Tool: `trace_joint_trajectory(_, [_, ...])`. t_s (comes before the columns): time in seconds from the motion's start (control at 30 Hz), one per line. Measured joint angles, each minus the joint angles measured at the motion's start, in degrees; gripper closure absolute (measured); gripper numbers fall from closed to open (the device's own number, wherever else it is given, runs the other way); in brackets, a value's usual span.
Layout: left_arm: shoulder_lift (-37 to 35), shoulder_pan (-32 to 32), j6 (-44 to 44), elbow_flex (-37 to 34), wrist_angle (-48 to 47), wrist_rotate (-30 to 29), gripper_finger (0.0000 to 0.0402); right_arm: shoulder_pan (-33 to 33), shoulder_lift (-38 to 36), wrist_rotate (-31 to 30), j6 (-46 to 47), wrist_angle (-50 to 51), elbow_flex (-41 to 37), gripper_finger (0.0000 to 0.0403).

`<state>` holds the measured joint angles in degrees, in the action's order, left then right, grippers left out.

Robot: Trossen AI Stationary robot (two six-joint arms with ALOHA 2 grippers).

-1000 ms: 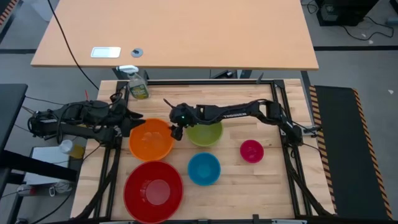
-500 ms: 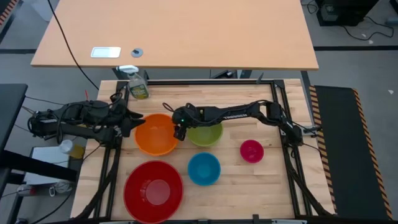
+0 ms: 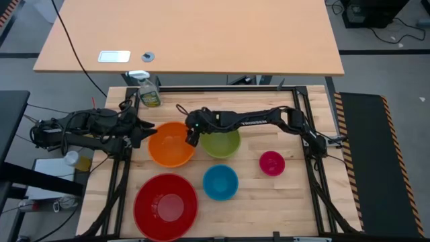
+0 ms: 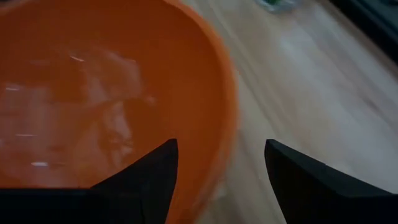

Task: Nest bowls inside each other
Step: Stack the orange bowl on top of the red bowl

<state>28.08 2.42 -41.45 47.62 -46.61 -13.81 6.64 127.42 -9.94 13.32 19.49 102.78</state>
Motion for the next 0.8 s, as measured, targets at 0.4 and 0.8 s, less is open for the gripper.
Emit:
trace_joint_trajectory(0.4, [0.00, 0.00, -0.98, 0.00, 0.00, 0.44, 0.0194, -0.60, -0.04, -3.96, 0.19, -0.02, 0.00, 0.0157])
trace_joint_trajectory(0.8, [0.00, 0.01, -1.44, 0.00, 0.02, 0.44, 0.0194, 0.26, -0.04, 2.69, 4.10, 3.77, -0.02, 0.0221])
